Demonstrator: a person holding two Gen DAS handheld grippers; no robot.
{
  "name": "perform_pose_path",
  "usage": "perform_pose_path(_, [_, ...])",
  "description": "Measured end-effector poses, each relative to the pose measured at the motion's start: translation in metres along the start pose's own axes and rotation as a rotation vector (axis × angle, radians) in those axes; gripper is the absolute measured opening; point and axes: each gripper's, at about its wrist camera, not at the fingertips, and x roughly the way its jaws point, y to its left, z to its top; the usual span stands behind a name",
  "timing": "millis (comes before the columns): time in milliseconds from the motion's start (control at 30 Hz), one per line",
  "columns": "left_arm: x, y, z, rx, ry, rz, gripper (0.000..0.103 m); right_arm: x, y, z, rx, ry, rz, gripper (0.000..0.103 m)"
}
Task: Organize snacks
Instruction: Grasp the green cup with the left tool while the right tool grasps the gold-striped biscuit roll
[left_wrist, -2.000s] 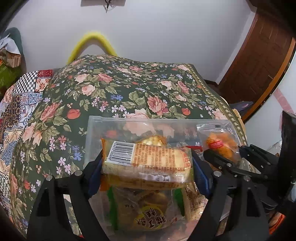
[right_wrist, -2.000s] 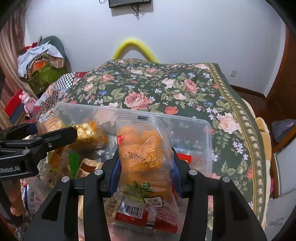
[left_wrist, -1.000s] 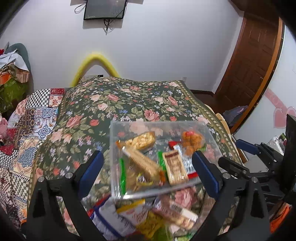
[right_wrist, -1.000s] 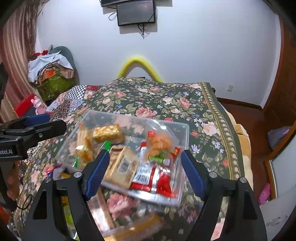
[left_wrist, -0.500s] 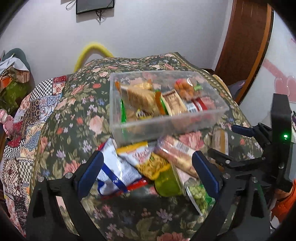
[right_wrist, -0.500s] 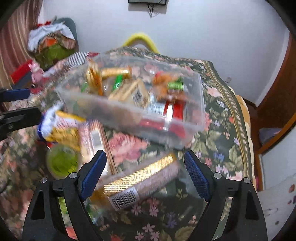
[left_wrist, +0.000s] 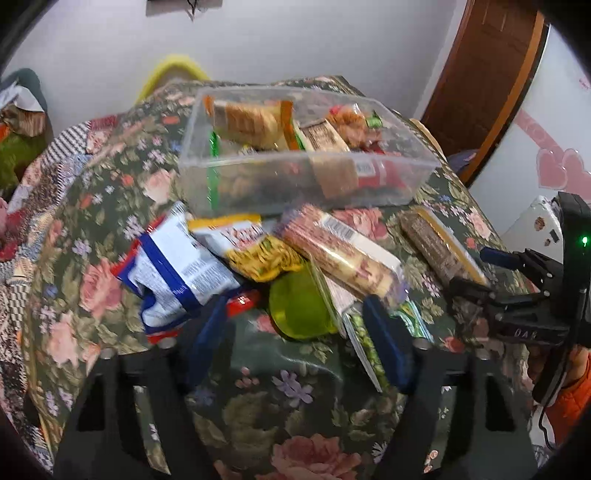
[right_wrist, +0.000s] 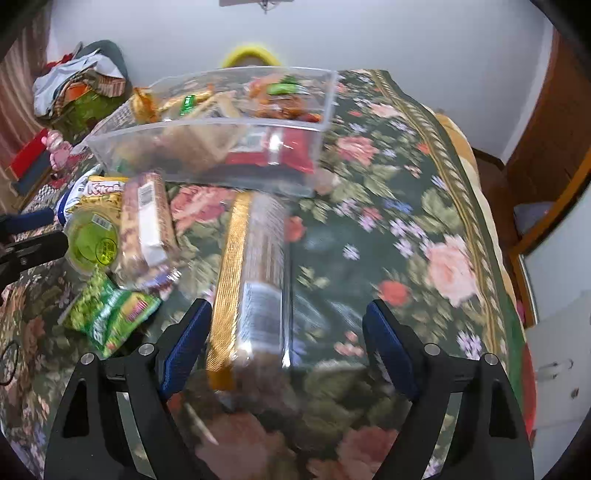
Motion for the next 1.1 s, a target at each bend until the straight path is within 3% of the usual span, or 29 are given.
perform_pose_path(133, [0.010, -0.003, -0.003, -0.004, 0.025, -0.008, 0.064, -0.002, -0.010, 0.000, 0.031, -0.010, 0.028, 0.081])
perform_pose_path(267, [0.022, -0.004, -0.001, -0.015, 0.041, 0.000, 0.064, 0.004, -0.010, 0.009, 0.042, -0.009, 0.079, 0.068])
perform_pose_path(433, [0.036, -0.002, 0.003, -0.050, 0.052, 0.013, 0.063, 0.016, -0.002, 0.016, 0.036, -0.001, 0.111, 0.062])
perform_pose_path(533, [0.042, -0.004, 0.003, -0.050, 0.059, 0.000, 0.047, 0.021, 0.003, 0.015, 0.040, 0.001, 0.114, 0.060])
perform_pose_path(667, [0.043, -0.006, 0.000, -0.047, 0.040, -0.002, 0.043, 0.017, 0.005, 0.008, 0.025, -0.008, 0.114, 0.038])
perform_pose_path(1100, [0.008, -0.014, 0.001, -0.007, -0.023, -0.009, 0.040, -0.005, -0.010, 0.005, 0.093, -0.056, 0.123, 0.037])
